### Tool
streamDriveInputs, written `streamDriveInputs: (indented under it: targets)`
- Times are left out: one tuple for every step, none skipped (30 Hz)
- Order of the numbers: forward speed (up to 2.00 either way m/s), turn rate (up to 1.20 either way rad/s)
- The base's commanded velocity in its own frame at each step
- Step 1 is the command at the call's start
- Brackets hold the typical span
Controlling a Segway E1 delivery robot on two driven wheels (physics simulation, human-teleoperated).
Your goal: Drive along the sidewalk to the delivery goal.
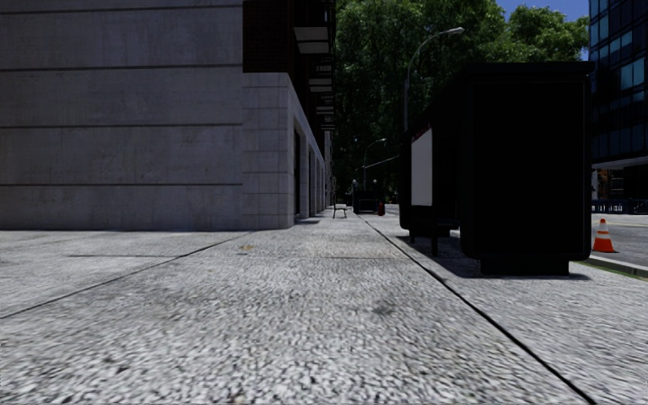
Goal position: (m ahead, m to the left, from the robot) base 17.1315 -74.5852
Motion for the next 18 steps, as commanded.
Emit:
streamDriveInputs:
  targets:
    - [2.00, 0.00]
    - [2.00, 0.00]
    - [2.00, 0.00]
    - [2.00, 0.00]
    - [2.00, 0.00]
    - [2.00, 0.00]
    - [2.00, 0.00]
    - [2.00, 0.00]
    - [2.00, 0.00]
    - [2.00, 0.00]
    - [2.00, 0.00]
    - [2.00, 0.00]
    - [2.00, 0.00]
    - [2.00, 0.00]
    - [2.00, 0.00]
    - [2.00, 0.00]
    - [2.00, 0.00]
    - [2.00, 0.00]
